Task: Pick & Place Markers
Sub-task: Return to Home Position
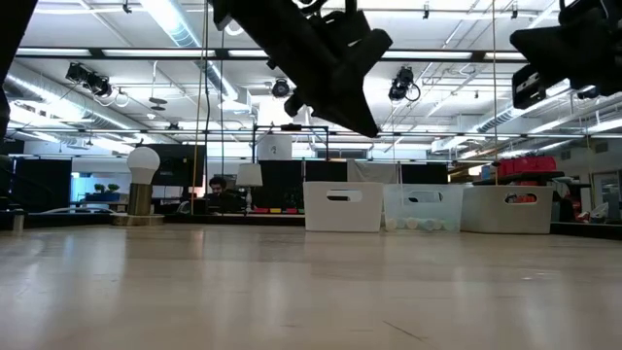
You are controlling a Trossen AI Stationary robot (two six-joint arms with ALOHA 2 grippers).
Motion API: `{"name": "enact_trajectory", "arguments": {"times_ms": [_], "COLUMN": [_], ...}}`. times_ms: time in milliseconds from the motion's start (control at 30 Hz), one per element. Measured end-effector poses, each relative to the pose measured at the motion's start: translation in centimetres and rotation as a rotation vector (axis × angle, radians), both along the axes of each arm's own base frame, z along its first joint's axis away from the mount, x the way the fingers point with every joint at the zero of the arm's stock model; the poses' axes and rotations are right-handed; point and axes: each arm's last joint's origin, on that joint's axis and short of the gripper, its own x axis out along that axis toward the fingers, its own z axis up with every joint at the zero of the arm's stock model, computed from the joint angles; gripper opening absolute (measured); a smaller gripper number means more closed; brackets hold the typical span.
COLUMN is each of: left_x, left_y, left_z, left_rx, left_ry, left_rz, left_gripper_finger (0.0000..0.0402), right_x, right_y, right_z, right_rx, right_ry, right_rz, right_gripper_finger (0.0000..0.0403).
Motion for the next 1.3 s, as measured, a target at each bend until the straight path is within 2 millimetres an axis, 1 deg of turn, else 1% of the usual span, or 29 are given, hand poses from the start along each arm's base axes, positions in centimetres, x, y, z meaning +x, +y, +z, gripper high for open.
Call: {"name": "enact_trajectory", "arguments": {"times_ms": [67,167,267,400,533,800,900,1067,1200,1300], "left_x": [-0.1,-0.4,-1.0,-3.0,-6.1,-13.5,-15.9,-20.0,-23.3,-25.4], "left_y": [0.0,-0.4,-0.4,0.1,0.6,2.0,2.9,4.2,4.7,4.8], "left_z": [0.1,0.9,1.8,2.1,2.5,2.3,1.8,0.9,0.1,-0.9], "left_rx": [0.038,0.098,0.112,0.106,0.087,0.012,-0.019,-0.041,-0.046,-0.054], "left_ry": [0.005,-0.001,-0.016,-0.051,-0.189,-0.439,-0.485,-0.537,-0.610,-0.675], "left_rz": [0.006,0.007,-0.003,0.003,-0.003,-0.101,-0.145,-0.160,-0.170,-0.181], "left_gripper_finger": [0.0003,0.0002,0.0002,0.0002,0.0001,0.0002,0.0001,0.0002,0.0002,0.0002], "right_x": [0.0,0.0,0.1,0.2,0.2,0.3,0.3,0.3,0.3,0.3], "right_y": [-0.1,-0.2,-0.4,-0.5,-0.5,-0.5,-0.5,-0.5,-0.5,-0.5], "right_z": [0.1,0.1,-0.4,-1.4,-1.9,-2.1,-2.1,-2.1,-2.1,-2.1], "right_rx": [-0.016,-0.034,-0.042,-0.038,-0.047,-0.052,-0.051,-0.017,-0.017,-0.017], "right_ry": [-0.011,-0.011,0.038,0.147,0.195,0.221,0.219,0.222,0.221,0.221], "right_rz": [-0.029,-0.081,-0.145,-0.195,-0.193,-0.190,-0.190,-0.188,-0.188,-0.188], "right_gripper_finger": [0.0003,0.0002,0.0002,0.0002,0.0002,0.0002,0.0002,0.0002,0.0002,0.0002]}}
